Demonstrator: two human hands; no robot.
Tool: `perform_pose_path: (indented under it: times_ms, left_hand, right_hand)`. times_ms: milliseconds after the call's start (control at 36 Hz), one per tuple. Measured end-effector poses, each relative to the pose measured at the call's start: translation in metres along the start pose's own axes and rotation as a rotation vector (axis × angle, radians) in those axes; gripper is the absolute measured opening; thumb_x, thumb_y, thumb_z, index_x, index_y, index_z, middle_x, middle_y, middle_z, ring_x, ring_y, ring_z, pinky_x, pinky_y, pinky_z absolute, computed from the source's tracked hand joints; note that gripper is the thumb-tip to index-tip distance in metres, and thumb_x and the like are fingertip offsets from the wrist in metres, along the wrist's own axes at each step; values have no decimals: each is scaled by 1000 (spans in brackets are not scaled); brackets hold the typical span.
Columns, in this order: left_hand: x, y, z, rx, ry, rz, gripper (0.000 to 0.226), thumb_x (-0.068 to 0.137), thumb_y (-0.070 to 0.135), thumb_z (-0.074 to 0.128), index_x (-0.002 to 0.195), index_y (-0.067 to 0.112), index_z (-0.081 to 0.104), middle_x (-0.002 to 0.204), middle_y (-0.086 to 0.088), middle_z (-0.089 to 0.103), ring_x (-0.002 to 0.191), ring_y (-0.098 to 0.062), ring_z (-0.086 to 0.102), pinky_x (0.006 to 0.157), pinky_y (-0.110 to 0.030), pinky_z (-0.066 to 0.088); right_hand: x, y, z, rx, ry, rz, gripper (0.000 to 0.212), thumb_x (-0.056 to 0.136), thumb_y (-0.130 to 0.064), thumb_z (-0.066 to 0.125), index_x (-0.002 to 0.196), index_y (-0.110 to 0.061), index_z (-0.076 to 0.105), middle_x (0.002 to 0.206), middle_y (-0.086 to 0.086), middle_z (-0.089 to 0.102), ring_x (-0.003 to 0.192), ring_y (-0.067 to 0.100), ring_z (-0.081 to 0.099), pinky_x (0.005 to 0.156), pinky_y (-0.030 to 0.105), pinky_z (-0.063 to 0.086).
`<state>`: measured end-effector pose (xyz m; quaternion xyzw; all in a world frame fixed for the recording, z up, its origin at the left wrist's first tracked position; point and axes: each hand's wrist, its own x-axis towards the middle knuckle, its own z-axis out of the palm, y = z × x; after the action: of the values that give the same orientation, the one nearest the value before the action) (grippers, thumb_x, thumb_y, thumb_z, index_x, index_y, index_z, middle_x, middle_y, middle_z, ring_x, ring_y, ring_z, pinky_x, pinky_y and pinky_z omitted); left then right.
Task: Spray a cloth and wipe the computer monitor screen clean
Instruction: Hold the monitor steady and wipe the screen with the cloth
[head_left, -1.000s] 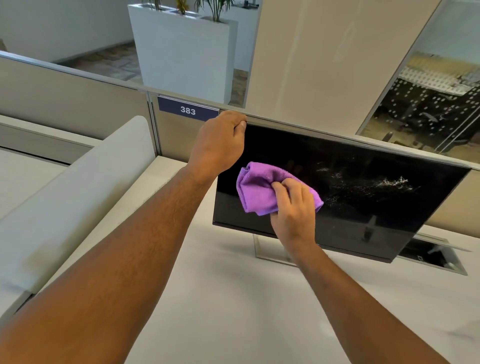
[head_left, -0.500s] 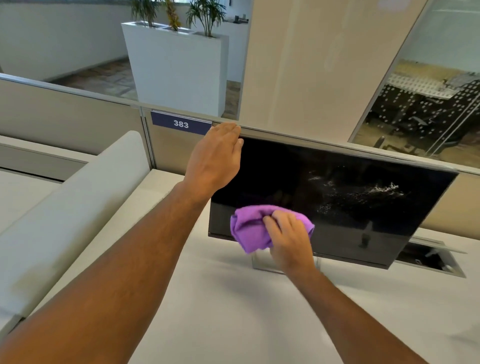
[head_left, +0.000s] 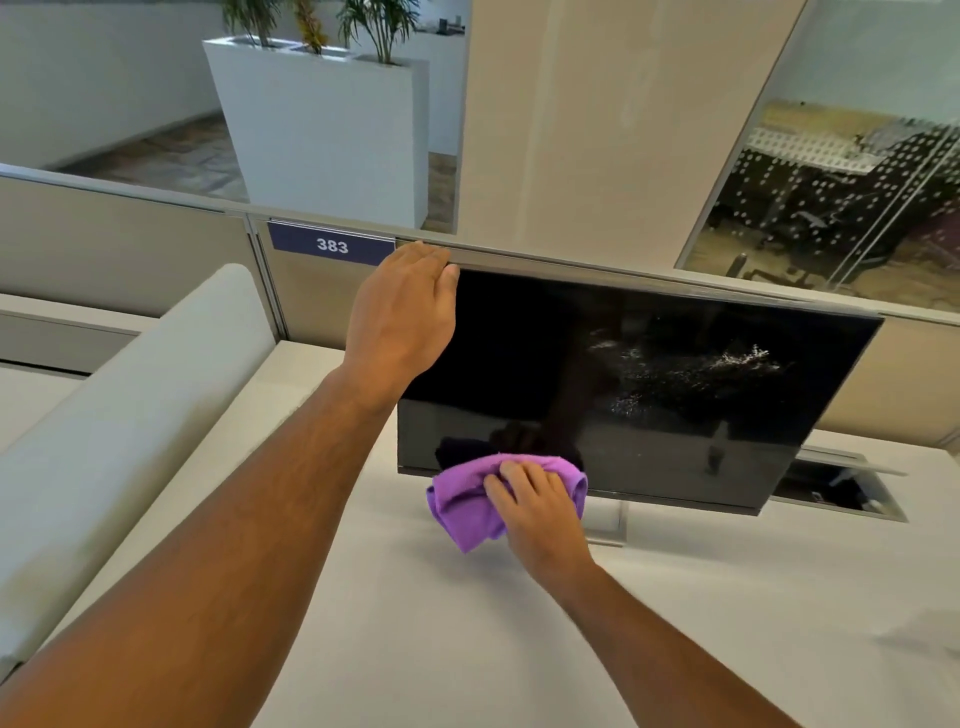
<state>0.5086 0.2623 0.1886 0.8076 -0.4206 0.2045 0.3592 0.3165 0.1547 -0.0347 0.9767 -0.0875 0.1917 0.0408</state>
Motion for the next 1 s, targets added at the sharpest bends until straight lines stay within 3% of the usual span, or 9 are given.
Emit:
perform_pose_path:
  times_ms: [83, 250, 389, 500, 611, 722, 833, 917, 1000]
  left_hand:
    - [0, -1, 2, -7, 6, -8, 35, 105, 29, 41, 123, 12, 66, 125, -2, 67, 117, -17, 58, 96, -25, 39]
    - [0, -1, 8, -43, 23, -34, 35, 104, 28, 40, 121, 12, 67, 126, -1, 66, 123, -14, 51, 100, -26, 38]
    - [-1, -1, 12, -59, 39, -73, 35, 105, 29, 40, 124, 14, 65, 131, 0, 64, 128, -10, 45, 98, -16, 25]
    - [-2, -2, 13, -77, 23, -90, 36, 105, 30, 40, 127, 14, 64, 136, 0, 62, 138, -12, 41, 103, -18, 23]
    - [-3, -3, 14, -91, -5, -101, 39, 106, 32, 39, 136, 15, 59, 144, 1, 56, 145, -13, 33, 108, -22, 23]
    - [-4, -5, 14, -95, -13, -101, 42, 107, 34, 39, 142, 17, 54, 149, 2, 51, 146, -13, 31, 109, -24, 23]
    - [-4, -6, 14, -103, -12, -91, 41, 107, 33, 40, 142, 16, 54, 148, 1, 52, 146, -14, 31, 110, -26, 25]
    - [-3, -5, 15, -116, -6, -92, 41, 107, 32, 39, 141, 15, 55, 148, 0, 52, 147, -13, 30, 111, -26, 24]
    - [-3, -4, 16, -115, 4, -87, 41, 107, 32, 38, 139, 14, 57, 147, 0, 53, 146, -13, 30, 111, -24, 22]
  right_hand:
    - [-13, 11, -4, 20, 44, 65, 64, 62, -24, 94, 118, -18, 64, 120, 3, 64, 106, 27, 62, 85, 40, 55]
    - [12, 40, -44, 4, 383, 197, 45, 69, 3, 78, 113, -1, 70, 113, 18, 66, 100, 36, 61, 79, 45, 52]
    - [45, 42, -77, 28, 536, 354, 34, 85, -10, 64, 118, -3, 65, 116, 16, 61, 103, 30, 54, 81, 38, 47]
    - [43, 28, -59, 29, 512, 253, 32, 85, -6, 66, 117, 0, 68, 115, 17, 66, 106, 33, 59, 87, 42, 49]
    - [21, 13, -29, -2, 232, -1, 39, 77, -15, 81, 114, -8, 69, 114, 9, 68, 103, 29, 64, 85, 41, 54]
    - [-3, 10, -18, 14, 55, 22, 59, 65, -29, 94, 117, -15, 70, 121, 5, 69, 107, 26, 68, 89, 37, 57]
    - [4, 22, -33, 30, 216, 101, 60, 65, -24, 94, 119, -11, 70, 120, 9, 69, 106, 28, 67, 85, 38, 58]
    - [33, 30, -62, 23, 396, 127, 36, 82, -11, 69, 117, -3, 70, 119, 17, 68, 105, 34, 64, 82, 43, 57]
    - [68, 36, -97, 31, 523, 207, 36, 85, -6, 58, 119, -1, 68, 115, 19, 64, 95, 35, 57, 75, 45, 52]
